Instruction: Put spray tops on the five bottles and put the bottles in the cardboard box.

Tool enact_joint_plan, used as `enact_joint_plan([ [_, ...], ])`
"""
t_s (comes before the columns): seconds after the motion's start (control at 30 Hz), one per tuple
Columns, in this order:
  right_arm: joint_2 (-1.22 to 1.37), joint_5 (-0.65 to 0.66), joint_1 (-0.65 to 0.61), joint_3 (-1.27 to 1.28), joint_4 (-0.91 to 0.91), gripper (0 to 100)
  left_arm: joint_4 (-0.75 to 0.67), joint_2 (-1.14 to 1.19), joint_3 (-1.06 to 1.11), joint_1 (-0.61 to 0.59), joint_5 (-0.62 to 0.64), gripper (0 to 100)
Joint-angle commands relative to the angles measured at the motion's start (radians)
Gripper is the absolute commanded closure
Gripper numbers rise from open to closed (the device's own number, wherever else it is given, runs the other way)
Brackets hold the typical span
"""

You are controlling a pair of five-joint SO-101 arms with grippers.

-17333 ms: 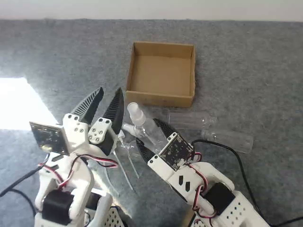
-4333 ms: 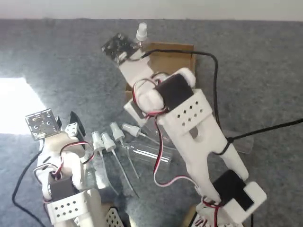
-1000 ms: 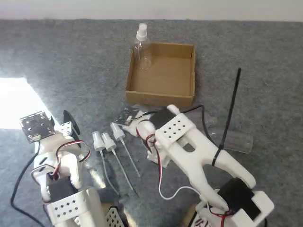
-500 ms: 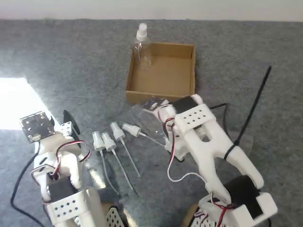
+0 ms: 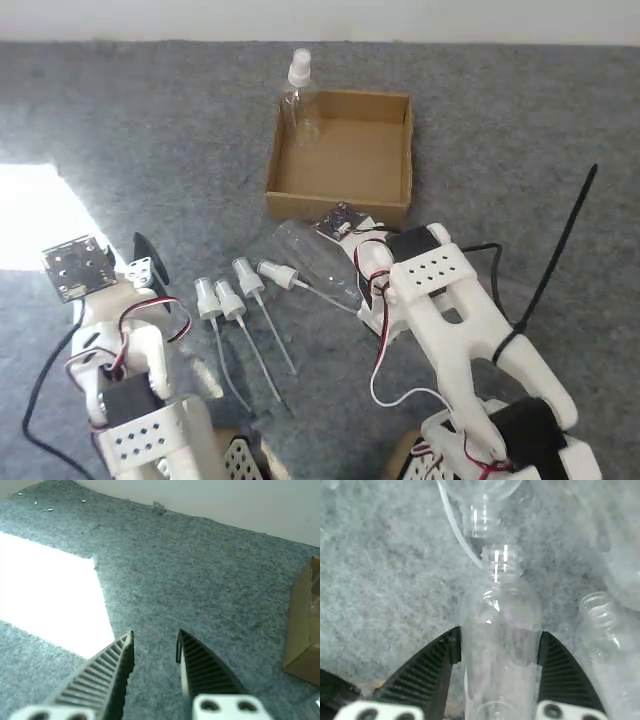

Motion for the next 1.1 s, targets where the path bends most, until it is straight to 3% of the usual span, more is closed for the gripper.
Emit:
enact_joint_plan([
  [0.0, -0.008, -0.008, 0.016, -0.011, -0.022, 80.0, -0.029, -0.012, -0.008, -0.003, 0.0, 87],
  [0.5, 0.081, 0.048, -0.025, -0.018, -0.047, 63.4, -0.029, -0.012, -0.008, -0.002, 0.0, 87],
  [0.8, 0.094, 0.043, -0.033, -0.012, -0.113, 68.5, -0.029, -0.012, -0.007, 0.0, 0.0, 87],
  [1.07, 0.255, 0.041, -0.065, -0.084, -0.102, 73.6, -0.029, -0.012, -0.007, -0.002, 0.0, 87],
])
